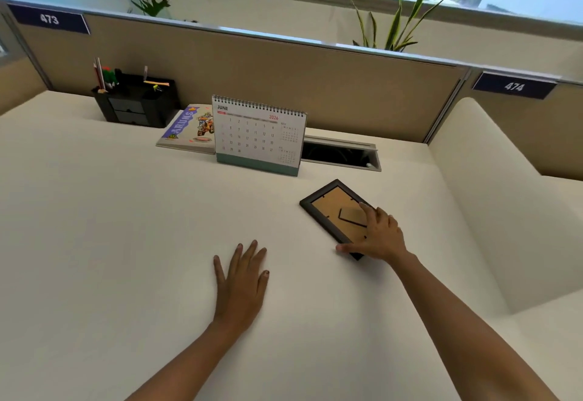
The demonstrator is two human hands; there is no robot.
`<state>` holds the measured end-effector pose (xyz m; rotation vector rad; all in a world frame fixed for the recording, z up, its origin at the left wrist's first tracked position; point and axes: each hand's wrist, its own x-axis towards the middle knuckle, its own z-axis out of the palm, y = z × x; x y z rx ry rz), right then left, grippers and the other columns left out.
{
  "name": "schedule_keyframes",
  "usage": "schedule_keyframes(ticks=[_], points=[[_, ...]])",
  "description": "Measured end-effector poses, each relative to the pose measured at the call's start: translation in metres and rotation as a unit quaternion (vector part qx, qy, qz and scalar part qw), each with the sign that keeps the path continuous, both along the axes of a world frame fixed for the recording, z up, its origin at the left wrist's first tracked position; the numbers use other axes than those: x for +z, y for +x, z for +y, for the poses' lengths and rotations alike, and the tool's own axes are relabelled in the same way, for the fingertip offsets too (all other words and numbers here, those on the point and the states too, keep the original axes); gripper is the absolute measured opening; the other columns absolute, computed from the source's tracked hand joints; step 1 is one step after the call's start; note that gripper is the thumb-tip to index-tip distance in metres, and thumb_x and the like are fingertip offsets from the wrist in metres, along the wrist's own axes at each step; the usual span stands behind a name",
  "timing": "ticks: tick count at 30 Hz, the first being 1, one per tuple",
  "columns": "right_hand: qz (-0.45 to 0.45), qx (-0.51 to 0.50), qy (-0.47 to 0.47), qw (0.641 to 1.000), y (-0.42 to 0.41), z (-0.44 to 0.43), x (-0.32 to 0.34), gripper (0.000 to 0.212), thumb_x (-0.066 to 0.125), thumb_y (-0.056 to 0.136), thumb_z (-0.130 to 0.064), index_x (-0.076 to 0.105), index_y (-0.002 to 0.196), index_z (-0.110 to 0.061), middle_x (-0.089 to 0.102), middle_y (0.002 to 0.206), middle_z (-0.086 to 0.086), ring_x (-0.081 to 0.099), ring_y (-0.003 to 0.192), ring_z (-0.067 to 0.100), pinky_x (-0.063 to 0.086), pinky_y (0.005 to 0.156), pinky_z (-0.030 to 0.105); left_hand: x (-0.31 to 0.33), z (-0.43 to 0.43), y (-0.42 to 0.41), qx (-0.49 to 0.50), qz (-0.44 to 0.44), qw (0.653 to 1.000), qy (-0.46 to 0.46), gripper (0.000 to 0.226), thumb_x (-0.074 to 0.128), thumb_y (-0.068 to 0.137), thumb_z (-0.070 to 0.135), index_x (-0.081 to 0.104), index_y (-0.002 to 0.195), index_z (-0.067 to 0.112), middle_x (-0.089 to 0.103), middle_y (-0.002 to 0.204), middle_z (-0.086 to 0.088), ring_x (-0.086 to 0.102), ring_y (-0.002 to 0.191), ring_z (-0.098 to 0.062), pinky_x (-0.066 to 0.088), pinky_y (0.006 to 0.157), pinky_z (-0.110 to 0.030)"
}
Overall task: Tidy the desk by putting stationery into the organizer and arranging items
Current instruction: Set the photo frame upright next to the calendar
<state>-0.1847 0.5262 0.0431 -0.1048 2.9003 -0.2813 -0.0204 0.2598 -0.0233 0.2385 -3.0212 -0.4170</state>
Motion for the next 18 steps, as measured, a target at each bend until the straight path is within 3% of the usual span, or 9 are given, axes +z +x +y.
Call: schedule_keyframes(ticks=[4,8,13,15,18], points=[[-0.026,0.000,0.044,0.999,-0.007,-0.003,0.006,0.133,0.072,0.043,-0.080,-0.004,0.146,-0.042,0.016,0.152,0.014,0.022,0.135,0.040,0.029,0.105,0.054,-0.001,-0.001,-0.002,-0.003,-0.008,1.000,-0.011,0.061,-0.001,0.096,0.043,0.041,0.139,0.029,0.036,0.149,0.007,0.030,0.140,-0.018,0.015,0.111,-0.056],[-0.028,-0.024,0.043,0.998,-0.011,-0.011,0.009,0.125,0.076,0.038,-0.076,0.012,0.139,-0.038,0.032,0.135,0.016,0.036,0.121,0.036,0.036,0.098,0.045,0.000,-0.001,-0.003,-0.002,-0.010,1.000,0.004,0.061,-0.002,0.096,0.042,0.041,0.138,0.029,0.036,0.149,0.009,0.030,0.140,-0.017,0.013,0.112,-0.055],[-0.034,-0.055,0.007,0.998,0.003,-0.027,0.008,0.119,0.078,0.036,-0.075,0.016,0.131,-0.038,0.034,0.125,0.013,0.035,0.115,0.033,0.034,0.095,0.043,0.002,-0.004,-0.003,-0.012,0.005,1.000,0.014,0.056,0.004,0.098,0.037,0.044,0.136,0.029,0.040,0.147,0.008,0.033,0.138,-0.017,0.013,0.112,-0.052],[-0.037,-0.082,-0.032,0.995,0.011,-0.032,0.007,0.119,0.078,0.034,-0.075,0.015,0.127,-0.039,0.035,0.122,0.012,0.035,0.113,0.031,0.035,0.094,0.044,0.002,-0.005,-0.004,-0.017,0.015,0.999,0.026,0.051,0.012,0.097,0.036,0.044,0.136,0.030,0.039,0.147,0.011,0.031,0.139,-0.014,0.010,0.113,-0.048],[-0.059,-0.119,-0.164,0.978,0.029,-0.039,0.013,0.112,0.075,0.034,-0.074,0.016,0.123,-0.039,0.034,0.118,0.010,0.034,0.112,0.029,0.038,0.094,0.042,-0.001,-0.010,-0.004,-0.013,0.030,0.997,0.072,0.048,0.019,0.093,0.034,0.042,0.135,0.035,0.032,0.148,0.018,0.019,0.141,-0.005,-0.003,0.116,-0.038]])
